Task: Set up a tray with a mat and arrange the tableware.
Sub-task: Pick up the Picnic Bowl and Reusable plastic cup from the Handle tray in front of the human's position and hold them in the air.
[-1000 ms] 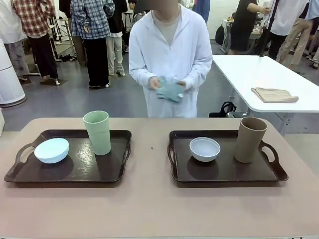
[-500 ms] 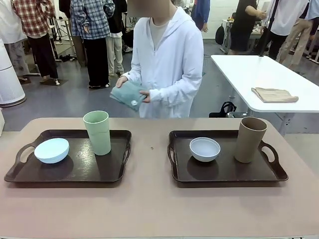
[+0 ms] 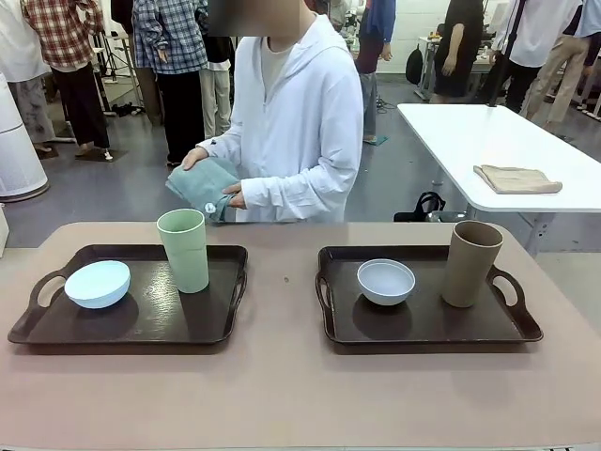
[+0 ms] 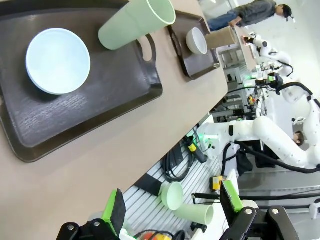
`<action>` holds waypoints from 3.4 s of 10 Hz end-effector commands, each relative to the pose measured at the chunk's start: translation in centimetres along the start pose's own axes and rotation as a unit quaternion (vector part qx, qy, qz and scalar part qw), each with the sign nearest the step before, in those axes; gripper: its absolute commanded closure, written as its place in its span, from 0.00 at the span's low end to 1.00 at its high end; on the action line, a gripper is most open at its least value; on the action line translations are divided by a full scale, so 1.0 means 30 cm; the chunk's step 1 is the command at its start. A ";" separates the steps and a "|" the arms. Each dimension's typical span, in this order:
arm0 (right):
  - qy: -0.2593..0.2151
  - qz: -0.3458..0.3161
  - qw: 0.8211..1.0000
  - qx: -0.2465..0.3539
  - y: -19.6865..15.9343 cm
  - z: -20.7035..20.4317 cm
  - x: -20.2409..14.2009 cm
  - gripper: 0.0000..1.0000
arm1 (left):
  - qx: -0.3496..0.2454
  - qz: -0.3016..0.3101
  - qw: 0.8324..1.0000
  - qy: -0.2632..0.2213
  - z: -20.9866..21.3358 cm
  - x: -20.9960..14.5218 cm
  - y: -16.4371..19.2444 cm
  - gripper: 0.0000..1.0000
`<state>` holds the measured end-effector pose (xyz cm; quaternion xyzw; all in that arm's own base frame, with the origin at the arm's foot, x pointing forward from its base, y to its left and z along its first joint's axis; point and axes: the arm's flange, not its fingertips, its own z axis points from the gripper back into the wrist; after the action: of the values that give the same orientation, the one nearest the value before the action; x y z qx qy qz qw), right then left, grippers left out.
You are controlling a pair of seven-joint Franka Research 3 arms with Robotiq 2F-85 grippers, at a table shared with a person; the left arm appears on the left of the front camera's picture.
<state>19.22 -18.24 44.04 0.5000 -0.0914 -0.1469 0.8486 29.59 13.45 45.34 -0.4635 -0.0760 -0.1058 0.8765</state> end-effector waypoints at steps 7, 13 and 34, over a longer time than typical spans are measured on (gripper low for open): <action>0.000 0.002 1.000 0.008 0.002 -0.001 0.004 0.00 | -0.006 -0.005 1.000 -0.001 0.010 0.002 0.000 0.00; 0.000 0.002 1.000 0.008 0.002 -0.001 0.004 0.00 | -0.006 -0.005 1.000 -0.001 0.010 0.002 0.000 0.00; 0.025 0.099 0.995 -0.019 0.148 -0.130 -0.004 0.00 | 0.109 -0.002 0.994 -0.023 0.001 0.070 -0.072 0.00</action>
<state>20.30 -16.29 45.29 0.4842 -0.0942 -0.1024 0.8638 30.83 13.17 46.42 -0.4175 -0.1018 -0.1005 0.8974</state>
